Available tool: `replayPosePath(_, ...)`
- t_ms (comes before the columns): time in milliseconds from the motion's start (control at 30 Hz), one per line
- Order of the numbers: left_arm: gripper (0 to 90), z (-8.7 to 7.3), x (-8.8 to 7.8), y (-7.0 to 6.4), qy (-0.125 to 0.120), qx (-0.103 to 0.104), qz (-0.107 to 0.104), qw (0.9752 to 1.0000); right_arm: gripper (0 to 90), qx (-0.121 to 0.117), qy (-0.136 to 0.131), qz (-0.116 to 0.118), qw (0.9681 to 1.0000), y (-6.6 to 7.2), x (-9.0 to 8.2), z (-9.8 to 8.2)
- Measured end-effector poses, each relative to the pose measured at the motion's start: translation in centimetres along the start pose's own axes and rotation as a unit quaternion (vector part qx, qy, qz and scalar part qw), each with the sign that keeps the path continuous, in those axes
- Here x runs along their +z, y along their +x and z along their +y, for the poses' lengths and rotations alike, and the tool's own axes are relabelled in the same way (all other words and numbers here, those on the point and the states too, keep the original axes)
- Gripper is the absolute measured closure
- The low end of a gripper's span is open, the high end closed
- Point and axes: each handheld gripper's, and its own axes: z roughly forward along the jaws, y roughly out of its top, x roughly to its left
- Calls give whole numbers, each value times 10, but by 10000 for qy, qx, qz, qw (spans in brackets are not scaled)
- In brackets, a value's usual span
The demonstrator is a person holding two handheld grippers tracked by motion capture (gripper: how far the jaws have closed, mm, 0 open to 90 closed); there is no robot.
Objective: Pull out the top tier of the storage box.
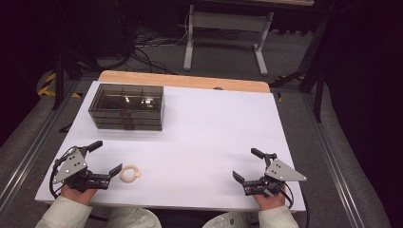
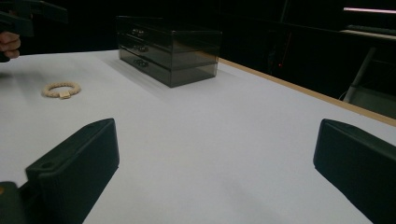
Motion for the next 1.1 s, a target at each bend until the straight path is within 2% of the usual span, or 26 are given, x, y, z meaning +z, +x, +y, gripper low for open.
replayPosePath(100,5,0,0,0,36,-50,-34,10000,9,4,-2,6,10000,0,1,0)
replayPosePath(267,2,2,0,-1,33,67,8,10000,9,-5,11,43,10000,1,0,-1)
replayPosePath(333,2,2,1,-1,39,19,23,10000,9,2,12,47,10000,1,0,-1)
replayPosePath(400,2,1,2,0,70,73,27,9999,9,1,3,43,10000,1,0,-1)
replayPosePath(467,2,2,2,0,70,66,-16,10000,9,22,12,55,10000,1,0,-1)
replayPosePath(567,2,5,2,1,68,-8,-185,9998,11,8,18,39,10000,2,-1,-1)
replayPosePath(667,2,8,5,2,142,-30,-242,9996,11,14,20,53,10000,2,-2,-2)
replayPosePath(900,10,16,8,8,171,-11,-199,9997,13,40,55,58,10000,3,0,-2)
replayPosePath(1033,11,21,12,13,172,-71,-261,9995,13,6,94,75,9999,3,3,-2)
replayPosePath(1100,11,24,13,13,215,-11,-258,9994,13,1,111,94,9999,3,4,-2)
